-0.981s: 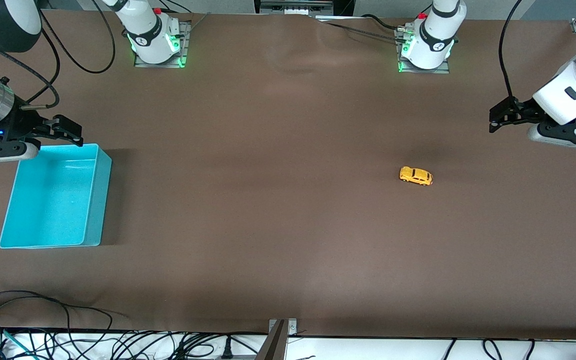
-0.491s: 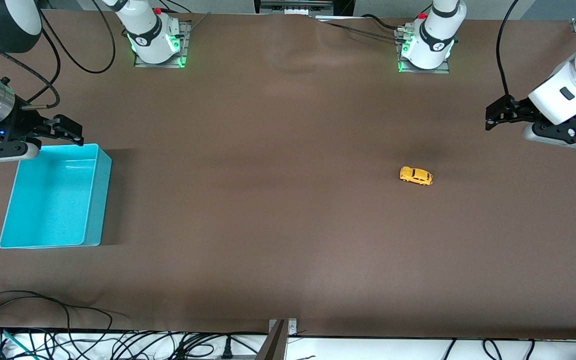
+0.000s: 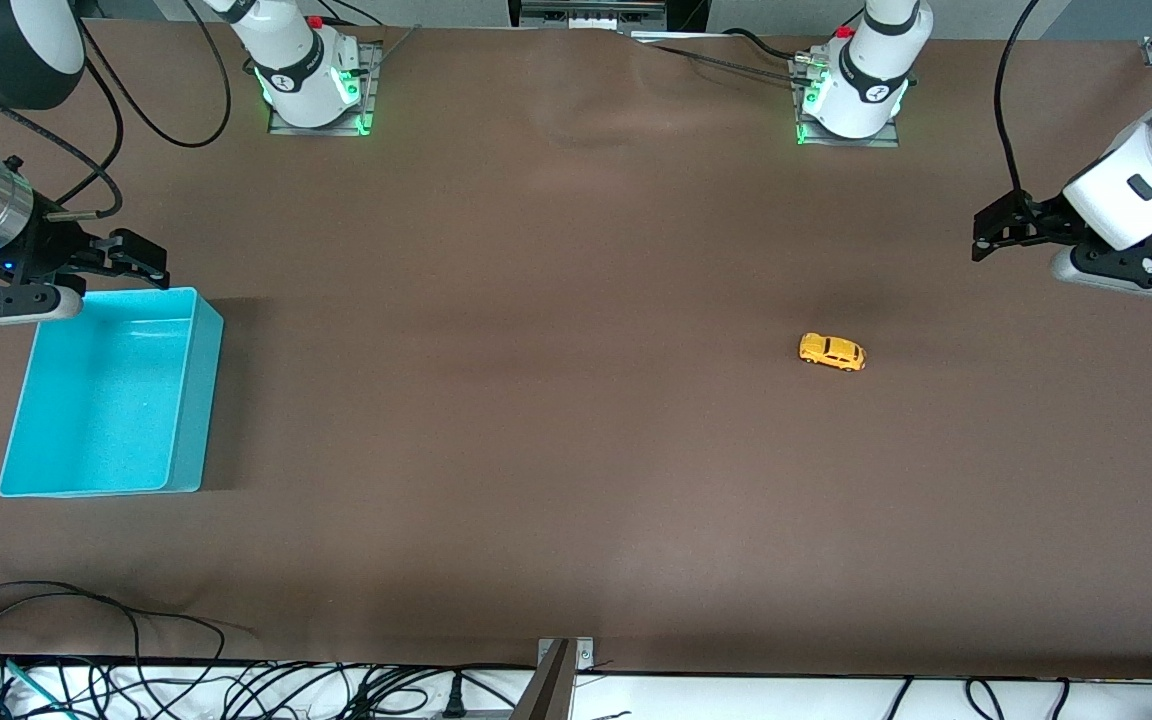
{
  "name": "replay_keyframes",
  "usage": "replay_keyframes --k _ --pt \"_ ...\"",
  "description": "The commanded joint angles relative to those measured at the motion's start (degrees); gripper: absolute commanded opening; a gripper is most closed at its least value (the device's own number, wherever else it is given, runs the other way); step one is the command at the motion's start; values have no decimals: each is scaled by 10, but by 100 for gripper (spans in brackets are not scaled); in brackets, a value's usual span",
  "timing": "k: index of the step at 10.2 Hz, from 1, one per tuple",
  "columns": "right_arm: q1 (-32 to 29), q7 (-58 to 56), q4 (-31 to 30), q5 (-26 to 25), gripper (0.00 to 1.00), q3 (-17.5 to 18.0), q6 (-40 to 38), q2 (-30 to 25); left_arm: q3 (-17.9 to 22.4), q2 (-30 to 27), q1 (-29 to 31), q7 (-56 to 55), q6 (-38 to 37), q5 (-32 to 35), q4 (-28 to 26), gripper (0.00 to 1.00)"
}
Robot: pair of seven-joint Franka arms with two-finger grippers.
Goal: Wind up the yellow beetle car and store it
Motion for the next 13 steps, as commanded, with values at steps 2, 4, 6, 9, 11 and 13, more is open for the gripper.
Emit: replay_keyframes --k 2,4,6,9,11,13 --pt "-1 5 3 4 100 -1 -5 3 0 13 4 11 -16 -12 32 100" --pt "-1 4 4 4 100 0 -4 5 0 14 3 11 -16 -12 32 100" --pt "-1 4 6 4 100 0 -7 5 0 14 4 12 -16 -12 33 100" --pt "-2 4 7 5 100 -1 -7 4 0 14 4 11 -16 -12 33 100" --pt "-2 4 7 5 100 0 -7 5 0 14 3 11 -16 -12 33 100" --pt "-2 -5 5 5 100 -1 -8 5 0 15 3 11 -16 -12 33 100"
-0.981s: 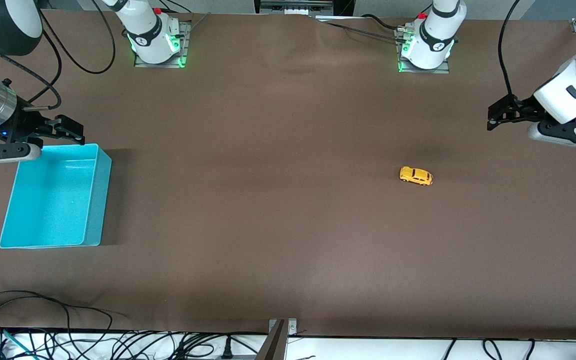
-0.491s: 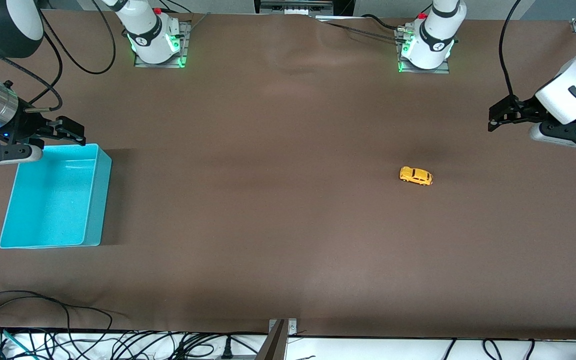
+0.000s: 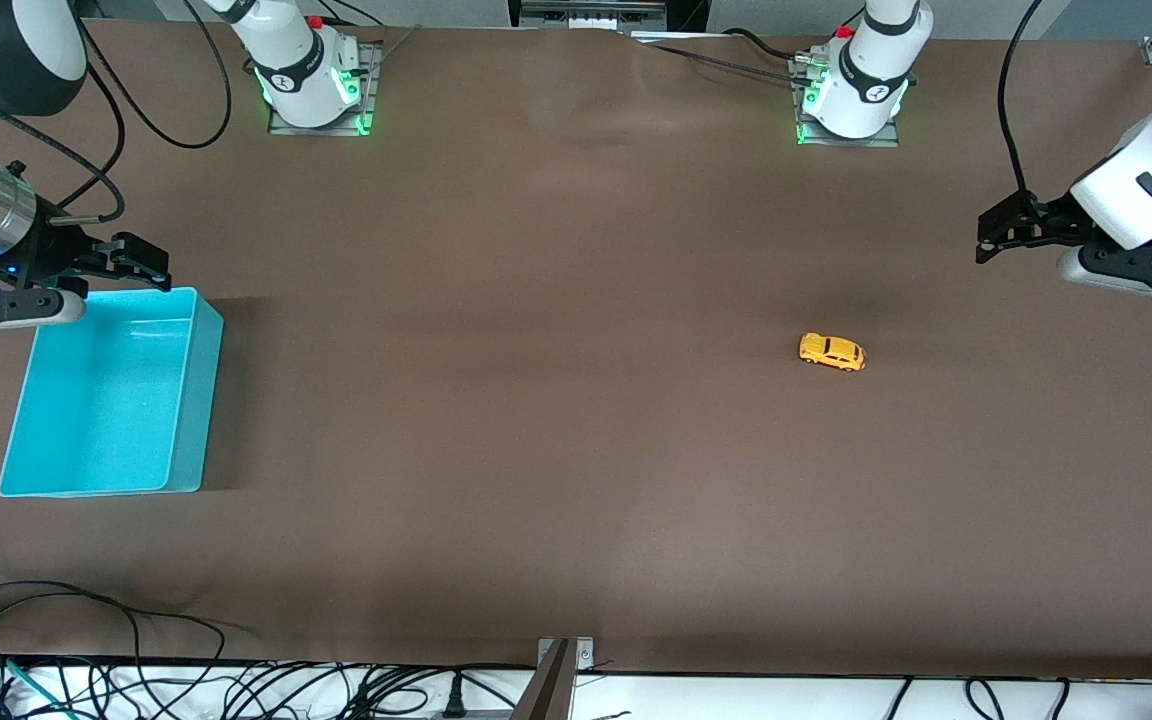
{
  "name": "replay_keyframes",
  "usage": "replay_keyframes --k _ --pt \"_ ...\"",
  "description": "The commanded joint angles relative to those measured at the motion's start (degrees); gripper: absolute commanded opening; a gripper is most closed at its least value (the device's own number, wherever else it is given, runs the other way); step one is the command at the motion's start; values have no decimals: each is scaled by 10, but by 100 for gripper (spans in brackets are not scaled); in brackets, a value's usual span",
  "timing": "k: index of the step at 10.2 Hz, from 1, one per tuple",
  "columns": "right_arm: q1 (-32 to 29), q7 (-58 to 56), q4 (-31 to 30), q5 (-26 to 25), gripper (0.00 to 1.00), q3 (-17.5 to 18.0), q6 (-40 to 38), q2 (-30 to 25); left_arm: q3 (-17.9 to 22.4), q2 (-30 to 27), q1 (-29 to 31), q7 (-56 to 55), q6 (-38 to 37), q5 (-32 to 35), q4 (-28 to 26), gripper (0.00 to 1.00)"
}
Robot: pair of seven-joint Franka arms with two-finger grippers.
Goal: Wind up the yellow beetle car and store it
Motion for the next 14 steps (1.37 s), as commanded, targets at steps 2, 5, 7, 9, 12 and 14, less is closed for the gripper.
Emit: replay_keyframes --k 2,5,7,9,12,14 --pt "-4 -6 6 5 100 -6 -8 0 -1 10 3 11 -15 -12 21 100" --pt "-4 -7 3 4 100 -6 -15 0 0 10 3 11 -15 -12 21 100" --pt "-4 -17 5 6 100 -14 -33 -2 0 10 3 11 -15 -12 21 100" --pt "-4 -37 7 11 100 -27 -31 -2 -1 10 3 10 -15 -12 21 100" --pt "-4 -42 7 12 100 -29 -32 0 -1 10 3 11 -15 -12 21 100" --pt "-4 -41 9 13 100 -29 -31 -2 -1 10 2 11 -15 -13 21 100"
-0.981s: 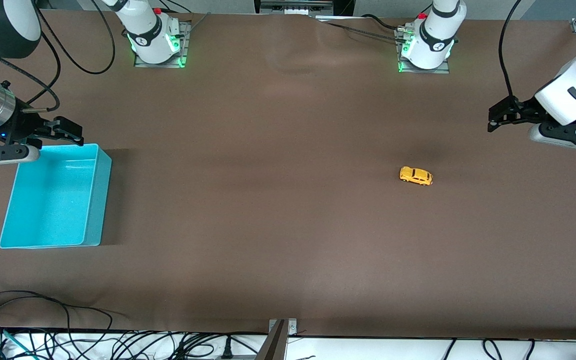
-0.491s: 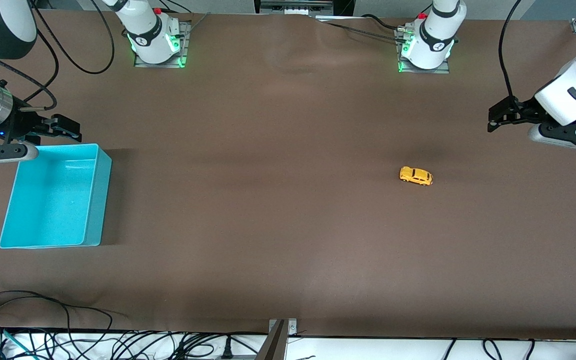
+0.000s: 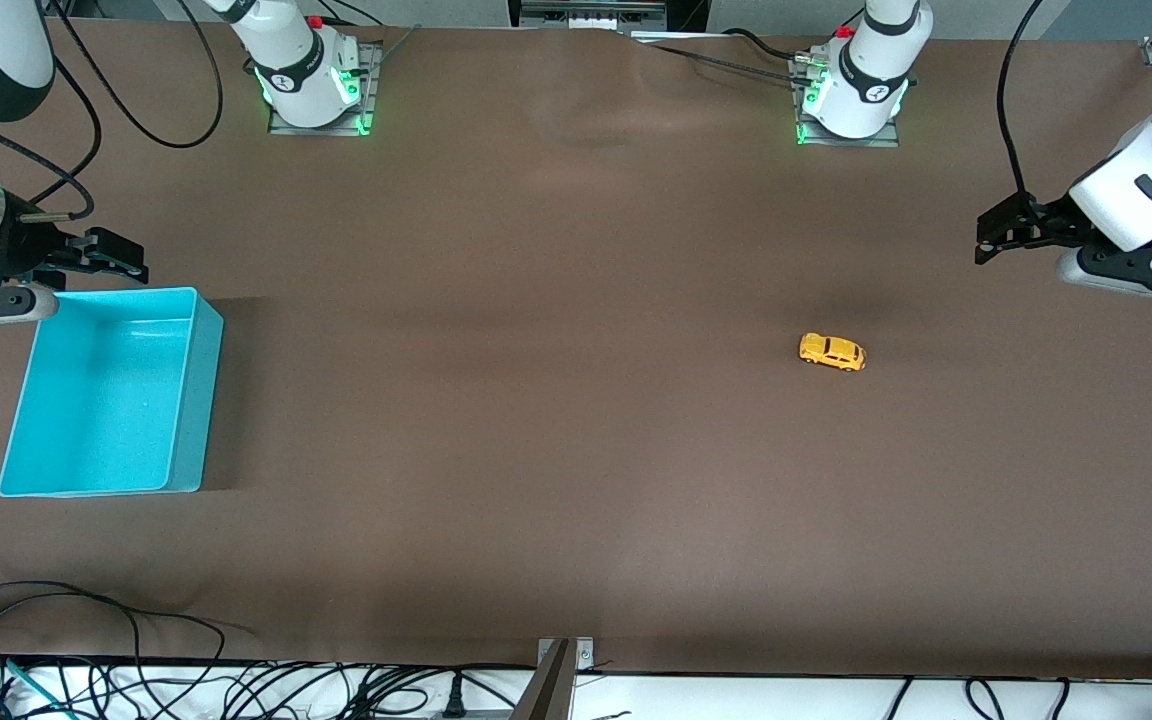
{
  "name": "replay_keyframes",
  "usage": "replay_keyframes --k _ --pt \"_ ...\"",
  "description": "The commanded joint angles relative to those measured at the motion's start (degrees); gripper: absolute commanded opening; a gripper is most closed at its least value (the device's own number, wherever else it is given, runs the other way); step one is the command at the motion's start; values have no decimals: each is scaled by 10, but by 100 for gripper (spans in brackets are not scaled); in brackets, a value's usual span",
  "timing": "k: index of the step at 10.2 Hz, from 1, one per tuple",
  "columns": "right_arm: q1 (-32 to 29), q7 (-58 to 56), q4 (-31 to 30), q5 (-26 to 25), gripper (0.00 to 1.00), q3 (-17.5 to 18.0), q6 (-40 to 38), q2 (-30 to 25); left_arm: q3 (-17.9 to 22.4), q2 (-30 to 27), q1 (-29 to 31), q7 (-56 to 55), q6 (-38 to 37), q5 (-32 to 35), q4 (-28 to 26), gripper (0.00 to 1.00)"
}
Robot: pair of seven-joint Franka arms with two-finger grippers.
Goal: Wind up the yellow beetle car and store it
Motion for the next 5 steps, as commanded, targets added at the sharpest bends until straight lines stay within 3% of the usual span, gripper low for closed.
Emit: replay_keyframes --k 1,5 --pt "-1 -13 9 20 100 -4 -8 -1 -2 9 0 11 -15 -11 20 100" --pt "-1 -17 9 26 100 -4 -9 1 -6 19 -11 13 -15 -18 21 100"
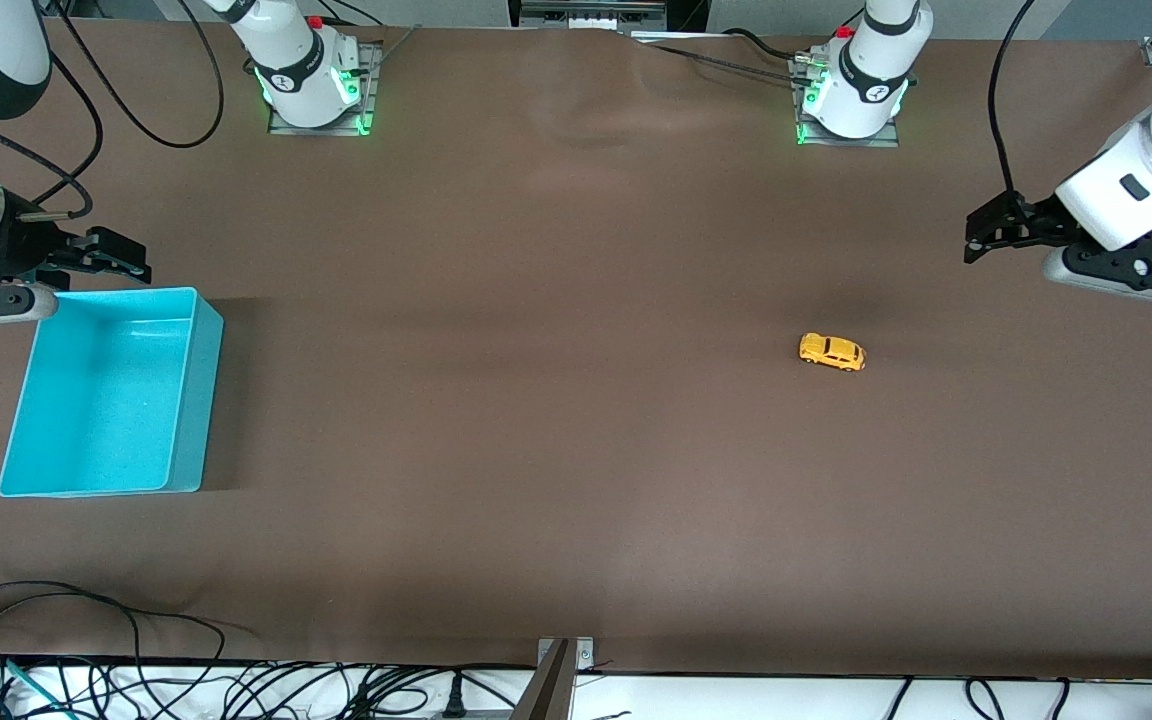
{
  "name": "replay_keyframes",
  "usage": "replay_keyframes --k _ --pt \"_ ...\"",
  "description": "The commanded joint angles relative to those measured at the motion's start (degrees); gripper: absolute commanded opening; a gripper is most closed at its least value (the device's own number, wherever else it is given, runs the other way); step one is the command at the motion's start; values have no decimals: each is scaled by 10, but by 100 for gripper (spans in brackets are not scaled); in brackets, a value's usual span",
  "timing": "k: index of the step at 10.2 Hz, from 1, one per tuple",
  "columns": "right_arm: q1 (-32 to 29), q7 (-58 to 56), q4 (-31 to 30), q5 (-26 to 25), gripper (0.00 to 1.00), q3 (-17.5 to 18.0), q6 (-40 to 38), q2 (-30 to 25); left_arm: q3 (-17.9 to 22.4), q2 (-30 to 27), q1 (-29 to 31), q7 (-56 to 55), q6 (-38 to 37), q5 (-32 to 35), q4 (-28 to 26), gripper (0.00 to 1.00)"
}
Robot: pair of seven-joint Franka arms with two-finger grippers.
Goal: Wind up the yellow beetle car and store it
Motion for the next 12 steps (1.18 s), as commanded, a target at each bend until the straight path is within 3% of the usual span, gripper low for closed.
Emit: replay_keyframes --k 1,12 --pt "-1 -16 8 14 100 -3 -5 2 1 14 -5 14 -14 -12 21 100" --pt "-1 -19 8 14 100 -3 -4 2 -20 60 -22 50 -19 -2 32 100"
